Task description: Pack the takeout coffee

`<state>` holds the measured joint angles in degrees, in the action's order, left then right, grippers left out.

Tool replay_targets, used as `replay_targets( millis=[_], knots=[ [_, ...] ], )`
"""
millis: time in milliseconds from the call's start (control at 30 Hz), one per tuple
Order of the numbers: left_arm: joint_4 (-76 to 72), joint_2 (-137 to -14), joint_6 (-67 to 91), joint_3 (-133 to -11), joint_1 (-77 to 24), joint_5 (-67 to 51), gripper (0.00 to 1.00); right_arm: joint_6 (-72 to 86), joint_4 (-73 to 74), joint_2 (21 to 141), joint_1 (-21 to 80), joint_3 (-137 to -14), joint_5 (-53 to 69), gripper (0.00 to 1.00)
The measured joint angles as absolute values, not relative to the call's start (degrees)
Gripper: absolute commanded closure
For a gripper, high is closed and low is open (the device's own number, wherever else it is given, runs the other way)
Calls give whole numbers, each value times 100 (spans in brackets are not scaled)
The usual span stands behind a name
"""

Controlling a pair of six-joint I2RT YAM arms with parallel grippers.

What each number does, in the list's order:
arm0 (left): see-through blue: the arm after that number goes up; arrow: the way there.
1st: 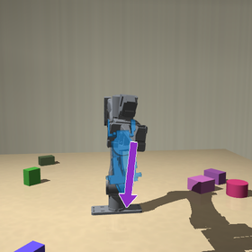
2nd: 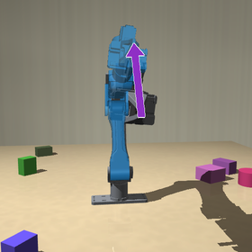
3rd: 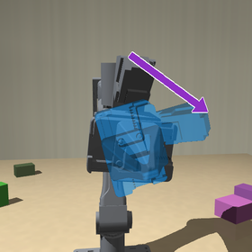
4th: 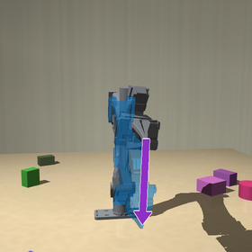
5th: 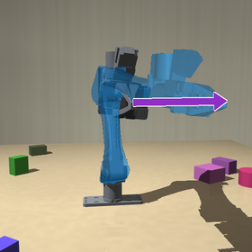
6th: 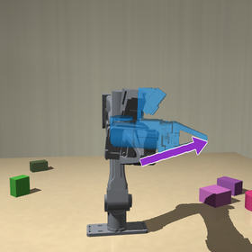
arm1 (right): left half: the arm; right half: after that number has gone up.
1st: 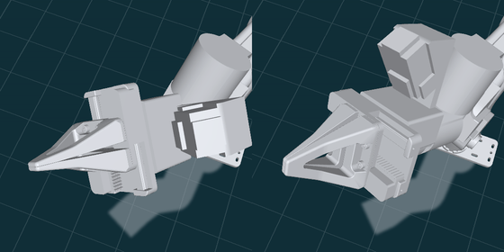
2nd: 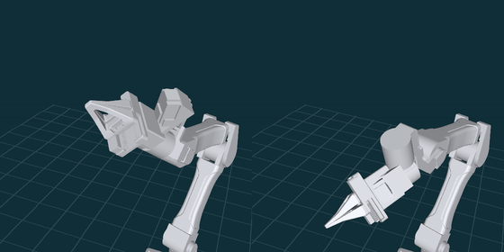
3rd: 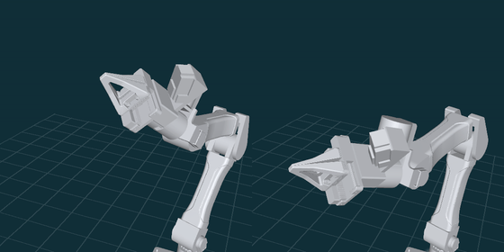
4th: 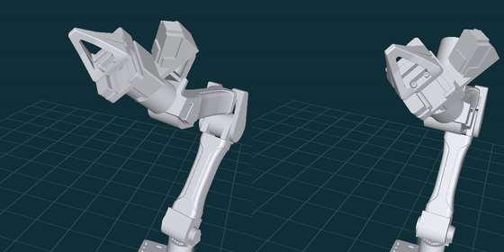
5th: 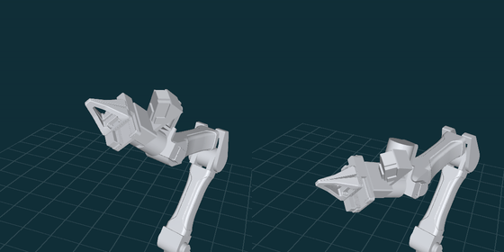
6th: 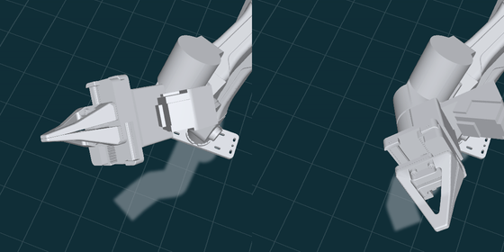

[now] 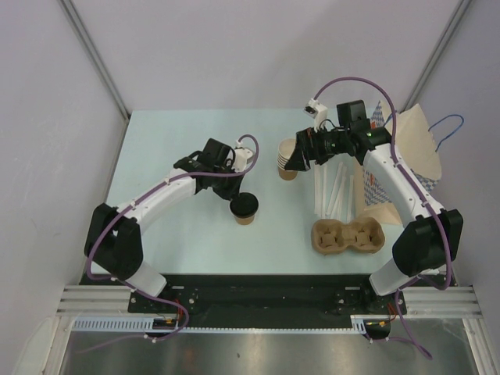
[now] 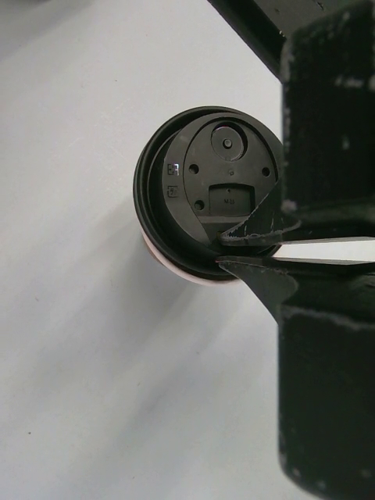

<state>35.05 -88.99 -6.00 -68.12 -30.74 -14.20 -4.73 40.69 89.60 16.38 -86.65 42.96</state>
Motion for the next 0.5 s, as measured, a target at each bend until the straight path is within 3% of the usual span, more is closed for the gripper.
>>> replay_targets(
  millis=[500],
  knots=[
    [3603,-8694,-600,-6812,-3074,-1356,99,-473,4088,9002,1640,-8667,4300,0]
  ],
)
